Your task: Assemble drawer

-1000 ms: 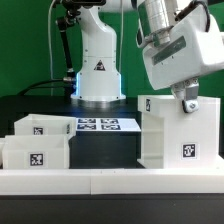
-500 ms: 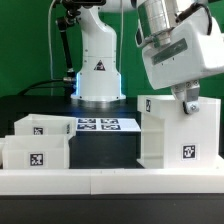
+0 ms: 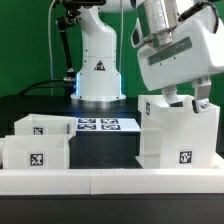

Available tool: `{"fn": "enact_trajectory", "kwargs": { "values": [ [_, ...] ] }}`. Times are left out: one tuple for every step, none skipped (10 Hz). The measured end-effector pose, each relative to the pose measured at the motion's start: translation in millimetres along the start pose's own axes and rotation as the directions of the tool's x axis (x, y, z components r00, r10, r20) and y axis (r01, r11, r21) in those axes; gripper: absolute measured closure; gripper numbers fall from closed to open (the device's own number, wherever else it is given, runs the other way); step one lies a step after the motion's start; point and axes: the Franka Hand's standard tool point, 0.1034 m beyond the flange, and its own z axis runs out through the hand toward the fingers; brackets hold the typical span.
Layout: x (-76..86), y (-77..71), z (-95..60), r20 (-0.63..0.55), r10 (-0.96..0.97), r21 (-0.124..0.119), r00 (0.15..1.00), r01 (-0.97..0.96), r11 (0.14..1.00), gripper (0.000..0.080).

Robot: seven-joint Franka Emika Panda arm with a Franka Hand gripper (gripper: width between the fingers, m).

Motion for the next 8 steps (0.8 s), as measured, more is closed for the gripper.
{"fn": "enact_trajectory", "kwargs": {
  "values": [
    [-0.8, -2.4, -5.2, 0.003, -0.06, 0.003, 0.998, 0.06, 0.998, 0.0178],
    [-1.4, -3.2, -14.2, 0.019, -0.192, -0.004, 0.981, 0.192, 0.981, 0.0155],
    [0.4, -3.5, -23.8, 0.035, -0.304, -0.006, 0.952, 0.304, 0.952, 0.0155],
    [0.5, -1.5, -29.9, 0.058, -0.366, -0.014, 0.929, 0.368, 0.93, 0.0151],
    [0.9, 0.4, -35.4, 0.079, -0.397, -0.019, 0.915, 0.399, 0.917, 0.0151],
    [2.9, -1.5, -37.0, 0.057, -0.381, -0.008, 0.923, 0.382, 0.924, 0.0151],
    [2.5, -0.3, -35.5, 0.06, -0.408, -0.01, 0.911, 0.409, 0.912, 0.0151],
    [2.6, -0.2, -35.2, 0.06, -0.417, -0.01, 0.907, 0.418, 0.908, 0.0151]
  ]
}}
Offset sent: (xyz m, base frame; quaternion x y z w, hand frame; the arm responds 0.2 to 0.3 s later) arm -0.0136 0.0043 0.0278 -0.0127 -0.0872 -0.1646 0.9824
